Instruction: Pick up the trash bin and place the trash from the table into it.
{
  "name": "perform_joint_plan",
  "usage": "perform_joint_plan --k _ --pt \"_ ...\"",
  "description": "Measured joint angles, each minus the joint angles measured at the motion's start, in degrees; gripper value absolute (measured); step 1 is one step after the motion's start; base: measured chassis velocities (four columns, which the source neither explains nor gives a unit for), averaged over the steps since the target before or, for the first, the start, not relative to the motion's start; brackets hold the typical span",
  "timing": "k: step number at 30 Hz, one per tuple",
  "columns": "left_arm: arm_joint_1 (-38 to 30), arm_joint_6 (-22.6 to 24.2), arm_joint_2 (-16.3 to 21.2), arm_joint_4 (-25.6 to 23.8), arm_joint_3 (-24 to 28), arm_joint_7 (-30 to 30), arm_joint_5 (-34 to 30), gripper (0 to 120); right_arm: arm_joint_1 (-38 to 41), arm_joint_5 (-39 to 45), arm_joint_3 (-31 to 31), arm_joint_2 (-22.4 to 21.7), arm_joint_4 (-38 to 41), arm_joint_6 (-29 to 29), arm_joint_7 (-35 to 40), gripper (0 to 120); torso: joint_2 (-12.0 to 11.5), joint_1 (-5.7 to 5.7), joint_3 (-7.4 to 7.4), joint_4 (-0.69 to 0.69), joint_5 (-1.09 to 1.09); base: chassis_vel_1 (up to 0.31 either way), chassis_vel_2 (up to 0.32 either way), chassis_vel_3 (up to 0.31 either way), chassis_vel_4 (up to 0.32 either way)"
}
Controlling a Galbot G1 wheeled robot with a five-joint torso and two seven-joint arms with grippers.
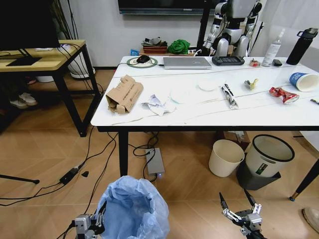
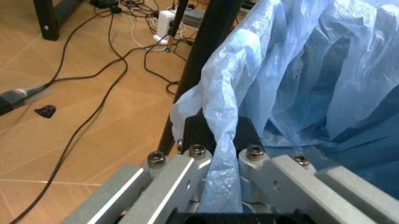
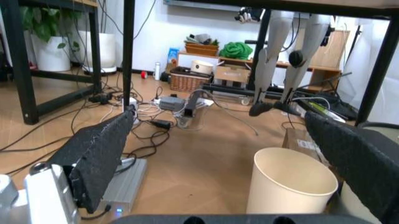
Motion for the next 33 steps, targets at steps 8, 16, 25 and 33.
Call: perform_joint_plan --k 8,16,25,33 --pt "-0.2 0.0 0.0 0.3 0.0 0.0 0.0 0 0.0 -0.2 -0.1 0.0 0.0 0.0 0.0 100 2.1 0.78 1.30 0.00 0.00 0.000 0.000 0.000 0.000" --pt "-0.3 0.0 0.0 0.3 0.1 0.0 0.0 0 0.0 -0.5 -0.1 0.0 0.0 0.0 0.0 100 3.7 1.35 2.34 0.00 0.00 0.000 0.000 0.000 0.000" --pt "-0.4 0.0 0.1 0.4 0.3 0.1 0.3 0 0.0 -0.6 -0.2 0.0 0.0 0.1 0.0 100 5.8 2.22 3.56 0.00 0.00 0.000 0.000 0.000 0.000" --pt "-0.4 0.0 0.1 0.6 0.6 0.1 0.6 0 0.0 -0.6 -0.2 0.0 0.1 0.1 0.1 100 7.7 3.00 4.66 0.00 0.00 0.000 0.000 0.000 0.000"
